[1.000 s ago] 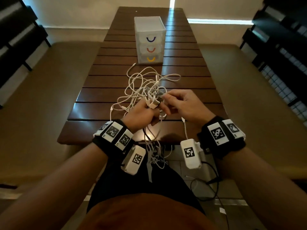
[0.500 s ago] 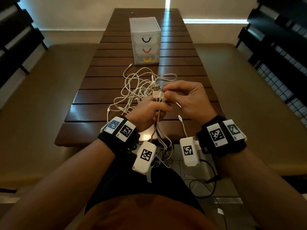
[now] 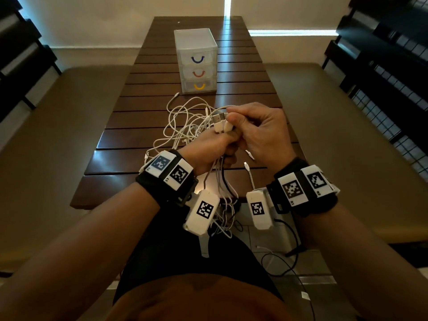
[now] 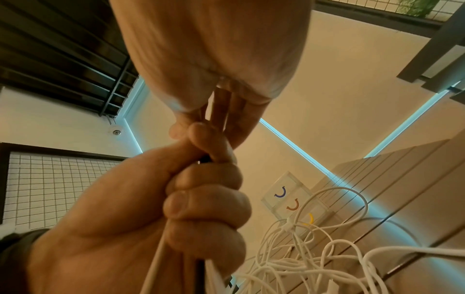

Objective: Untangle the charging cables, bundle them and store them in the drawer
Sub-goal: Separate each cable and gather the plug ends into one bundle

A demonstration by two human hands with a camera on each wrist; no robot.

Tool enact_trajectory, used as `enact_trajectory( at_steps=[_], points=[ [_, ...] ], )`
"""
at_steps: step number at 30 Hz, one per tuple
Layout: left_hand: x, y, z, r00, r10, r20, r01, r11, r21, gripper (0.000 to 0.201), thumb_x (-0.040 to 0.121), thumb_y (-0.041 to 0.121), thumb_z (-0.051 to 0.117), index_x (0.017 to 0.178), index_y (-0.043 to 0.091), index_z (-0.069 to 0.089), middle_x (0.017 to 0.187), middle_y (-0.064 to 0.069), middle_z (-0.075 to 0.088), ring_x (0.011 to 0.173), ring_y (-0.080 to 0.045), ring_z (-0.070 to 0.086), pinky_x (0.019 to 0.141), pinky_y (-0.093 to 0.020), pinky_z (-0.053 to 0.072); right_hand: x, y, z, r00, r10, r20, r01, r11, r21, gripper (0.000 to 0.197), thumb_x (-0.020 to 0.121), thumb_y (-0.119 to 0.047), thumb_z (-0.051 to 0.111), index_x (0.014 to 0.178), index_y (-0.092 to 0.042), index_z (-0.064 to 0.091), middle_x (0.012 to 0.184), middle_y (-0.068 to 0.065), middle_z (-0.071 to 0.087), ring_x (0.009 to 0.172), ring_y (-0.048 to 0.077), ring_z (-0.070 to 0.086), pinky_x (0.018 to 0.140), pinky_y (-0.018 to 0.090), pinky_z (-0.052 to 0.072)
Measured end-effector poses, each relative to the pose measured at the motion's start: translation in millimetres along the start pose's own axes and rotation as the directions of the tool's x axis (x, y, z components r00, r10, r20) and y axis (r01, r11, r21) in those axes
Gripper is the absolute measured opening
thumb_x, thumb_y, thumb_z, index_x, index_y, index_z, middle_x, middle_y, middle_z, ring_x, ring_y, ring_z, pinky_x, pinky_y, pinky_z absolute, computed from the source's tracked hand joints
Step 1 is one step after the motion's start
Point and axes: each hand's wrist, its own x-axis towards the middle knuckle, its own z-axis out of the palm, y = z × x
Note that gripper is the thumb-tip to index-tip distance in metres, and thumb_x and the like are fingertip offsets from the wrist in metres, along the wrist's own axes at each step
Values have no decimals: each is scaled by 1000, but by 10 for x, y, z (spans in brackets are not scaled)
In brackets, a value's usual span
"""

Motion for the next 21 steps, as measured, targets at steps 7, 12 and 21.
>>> enact_trajectory(
  at_steps=[7, 12, 21],
  points=[
    [9, 23, 30, 999, -15, 36, 12, 996, 94, 16, 102, 15, 41, 97, 5, 51, 62, -6, 53, 54, -18, 54, 54, -30, 52, -2, -23, -33, 998, 3, 66, -3, 1000, 7, 13, 89, -15, 65, 101, -18, 70, 92, -6, 71, 91, 11, 69, 84, 33, 57],
    [10, 29, 60, 995, -58, 87, 62, 997, -42, 22, 102, 21, 41, 87, 8, 49, 52, 1, 42, 44, -13, 43, 53, -33, 51, -20, -63, -55, 994, 31, 103, -37, 998, 56, 24, 93, -16, 60, 116, -20, 63, 106, -7, 67, 99, 8, 67, 86, 34, 55],
    [129, 53, 66, 994, -37, -102, 1, 945, -328, 45, 94, 53, 44, 76, 14, 58, 65, -3, 59, 61, -16, 61, 58, -28, 51, -230, 36, 72, 842, 362, 400, -481, 840, 252, 70, 94, -50, 45, 152, -34, 10, 149, 1, 38, 133, 23, 45, 103, 48, 46]
  ],
)
